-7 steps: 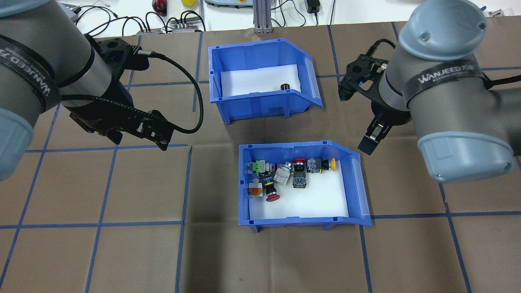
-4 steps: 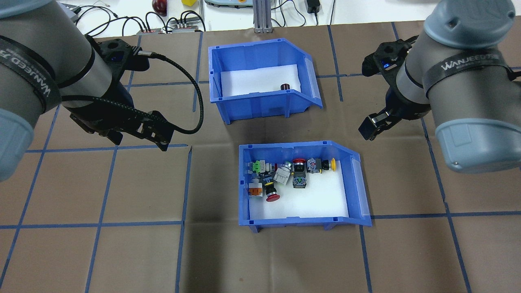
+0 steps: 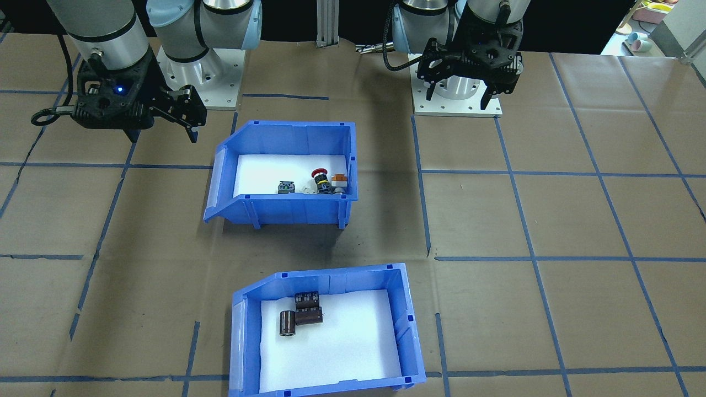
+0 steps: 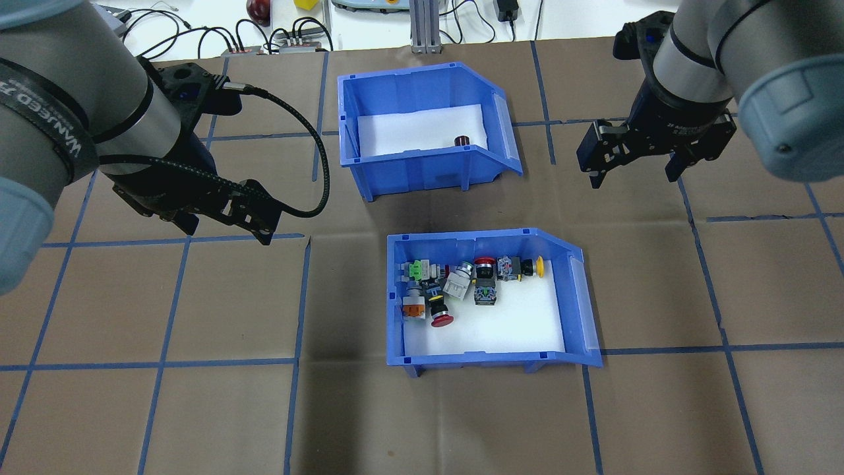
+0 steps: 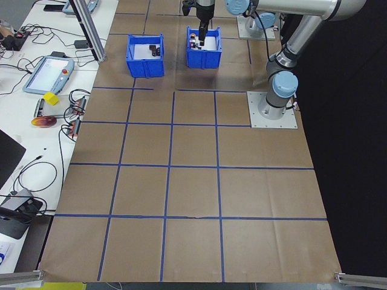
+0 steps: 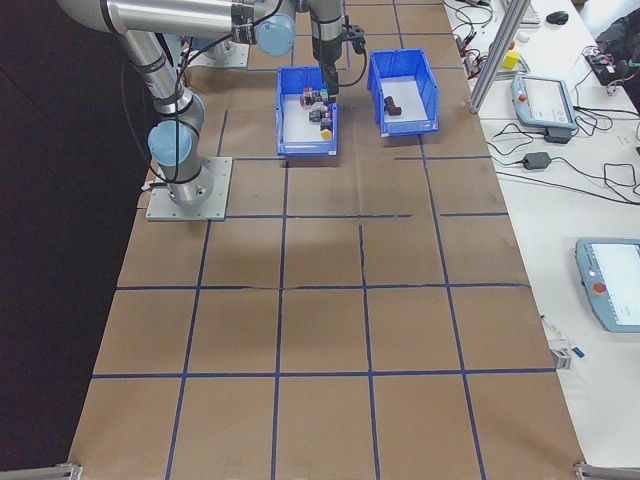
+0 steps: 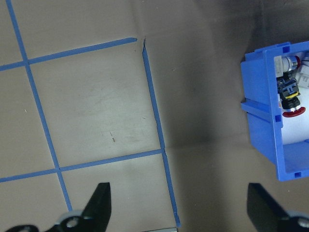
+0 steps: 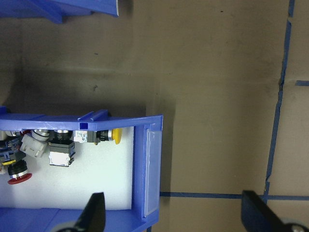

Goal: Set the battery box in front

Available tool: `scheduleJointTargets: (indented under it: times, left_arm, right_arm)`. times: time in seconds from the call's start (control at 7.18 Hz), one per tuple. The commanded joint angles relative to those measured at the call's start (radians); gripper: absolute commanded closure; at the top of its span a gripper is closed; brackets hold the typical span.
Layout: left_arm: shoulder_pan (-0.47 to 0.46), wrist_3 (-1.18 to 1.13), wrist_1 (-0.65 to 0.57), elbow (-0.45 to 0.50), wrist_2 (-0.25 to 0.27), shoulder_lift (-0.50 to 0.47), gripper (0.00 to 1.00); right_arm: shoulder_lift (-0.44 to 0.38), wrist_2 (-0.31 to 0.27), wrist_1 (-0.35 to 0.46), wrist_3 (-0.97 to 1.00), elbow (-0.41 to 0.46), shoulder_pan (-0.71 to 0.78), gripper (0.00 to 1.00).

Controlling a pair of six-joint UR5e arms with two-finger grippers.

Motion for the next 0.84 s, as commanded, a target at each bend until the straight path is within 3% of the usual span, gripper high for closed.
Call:
scheduleJointTargets:
  times: [0.0, 0.7]
  left_arm:
    - [0.000, 0.000, 0.000, 0.000, 0.002, 0.000, 0.01]
    - [0.000, 0.000, -0.003, -0.002, 0.002, 0.000, 0.01]
  right_arm:
    - [0.047, 0.000, 0.077, 0.047, -0.074, -0.001, 0.00]
    - [0.047, 0.003, 0.085, 0.088, -0.073, -0.001, 0.00]
